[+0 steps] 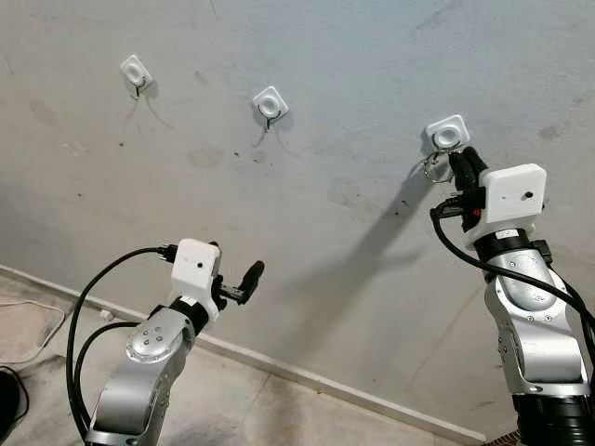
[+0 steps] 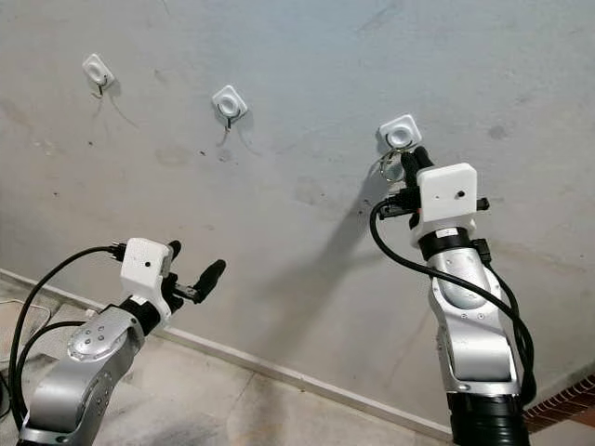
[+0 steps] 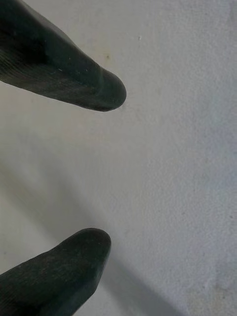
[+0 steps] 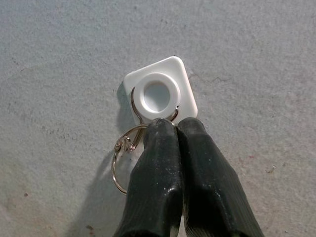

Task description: Hang keys on a hook

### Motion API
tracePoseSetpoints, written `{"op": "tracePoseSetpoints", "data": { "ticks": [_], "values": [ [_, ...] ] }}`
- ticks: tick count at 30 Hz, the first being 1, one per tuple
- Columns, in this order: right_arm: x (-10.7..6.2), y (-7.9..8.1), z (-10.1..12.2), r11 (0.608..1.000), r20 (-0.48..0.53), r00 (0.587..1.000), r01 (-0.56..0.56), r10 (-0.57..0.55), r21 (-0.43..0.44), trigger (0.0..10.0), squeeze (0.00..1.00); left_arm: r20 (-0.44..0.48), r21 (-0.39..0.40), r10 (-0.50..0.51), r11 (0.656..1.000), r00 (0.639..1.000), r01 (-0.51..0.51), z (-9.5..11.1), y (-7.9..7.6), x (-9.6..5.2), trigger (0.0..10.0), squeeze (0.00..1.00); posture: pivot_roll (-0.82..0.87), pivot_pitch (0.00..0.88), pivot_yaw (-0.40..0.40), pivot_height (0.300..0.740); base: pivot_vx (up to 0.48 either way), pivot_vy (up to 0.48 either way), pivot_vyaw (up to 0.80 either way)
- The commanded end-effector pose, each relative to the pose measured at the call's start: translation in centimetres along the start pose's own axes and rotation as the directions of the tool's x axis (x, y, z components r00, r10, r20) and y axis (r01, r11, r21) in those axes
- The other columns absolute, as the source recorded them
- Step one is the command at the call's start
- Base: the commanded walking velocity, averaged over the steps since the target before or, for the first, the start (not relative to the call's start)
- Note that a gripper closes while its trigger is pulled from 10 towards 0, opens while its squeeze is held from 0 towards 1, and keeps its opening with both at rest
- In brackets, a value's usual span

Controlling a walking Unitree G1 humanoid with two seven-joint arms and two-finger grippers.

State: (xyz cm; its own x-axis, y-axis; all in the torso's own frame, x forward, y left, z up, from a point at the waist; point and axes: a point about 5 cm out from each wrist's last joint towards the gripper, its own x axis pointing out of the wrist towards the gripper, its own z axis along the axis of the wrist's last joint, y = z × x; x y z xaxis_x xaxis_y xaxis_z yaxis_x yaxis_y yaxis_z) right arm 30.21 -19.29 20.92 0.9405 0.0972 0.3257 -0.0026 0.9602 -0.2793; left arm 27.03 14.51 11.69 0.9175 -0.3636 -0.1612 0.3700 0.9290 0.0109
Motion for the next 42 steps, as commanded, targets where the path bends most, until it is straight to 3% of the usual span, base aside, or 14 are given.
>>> {"op": "tracePoseSetpoints", "data": {
  "ticks": [1, 7, 10, 23, 24, 30, 42],
  "values": [
    [0.2, -0.3, 0.2, 1.0, 0.006, 1.0, 0.021, -0.021, 0.006, 10.0, 0.0, -0.01, 0.009, -0.012, 1.0, 1.0, 0.012, -0.1, -0.1, 0.2, 10.0, 0.0, 0.17, 0.0, -0.019, 0.74, 0.0, 0.0, 0.0],
    [0.2, 0.3, -0.4, 1.0, -0.034, 0.999, 0.001, -0.001, 0.009, 10.0, 0.0, -0.009, 0.009, -0.012, 1.0, 1.0, 0.012, -0.2, -0.1, 0.2, 10.0, 0.0, 0.17, 0.0, -0.021, 0.74, 0.0, 0.0, 0.0],
    [-0.1, 1.1, -1.7, 1.0, -0.103, 0.994, -0.025, 0.026, 0.013, 10.0, 0.0, -0.007, 0.011, -0.013, 1.0, 1.0, 0.013, -0.1, 0.0, 0.2, 10.0, 0.0, 0.17, 0.0, -0.021, 0.74, 0.0, 0.0, 0.0],
    [-1.0, 2.6, -3.2, 0.998, -0.181, 0.983, -0.015, 0.025, 0.062, 10.0, 0.0, -0.005, 0.011, -0.018, 1.0, 1.0, 0.018, -0.1, -0.1, 0.3, 10.0, 0.0, 0.17, 0.0, -0.02, 0.74, 0.0, 0.0, 0.0],
    [-1.0, 2.6, -3.2, 0.997, -0.183, 0.983, -0.011, 0.024, 0.07, 10.0, 1.0, -0.006, 0.011, -0.018, 1.0, 1.0, 0.018, -0.1, -0.1, 0.3, 10.0, 0.0, 0.17, 0.0, -0.02, 0.74, 0.0, 0.0, 0.0],
    [-0.9, 3.2, -3.0, 0.994, -0.168, 0.985, -0.009, 0.028, 0.113, 10.0, 1.0, -0.005, 0.01, -0.019, 1.0, 1.0, 0.019, 0.0, -0.2, 0.4, 10.0, 0.0, 0.17, 0.0, -0.021, 0.74, 0.0, 0.0, 0.0],
    [-1.7, 3.2, -3.3, 0.994, -0.194, 0.981, 0.036, -0.014, 0.107, 10.0, 1.0, 0.0, 0.007, -0.02, 1.0, 1.0, 0.02, 0.0, -0.3, 0.5, 10.0, 0.0, 0.17, 0.0, -0.022, 0.74, 0.0, 0.0, 0.0]
  ]
}}
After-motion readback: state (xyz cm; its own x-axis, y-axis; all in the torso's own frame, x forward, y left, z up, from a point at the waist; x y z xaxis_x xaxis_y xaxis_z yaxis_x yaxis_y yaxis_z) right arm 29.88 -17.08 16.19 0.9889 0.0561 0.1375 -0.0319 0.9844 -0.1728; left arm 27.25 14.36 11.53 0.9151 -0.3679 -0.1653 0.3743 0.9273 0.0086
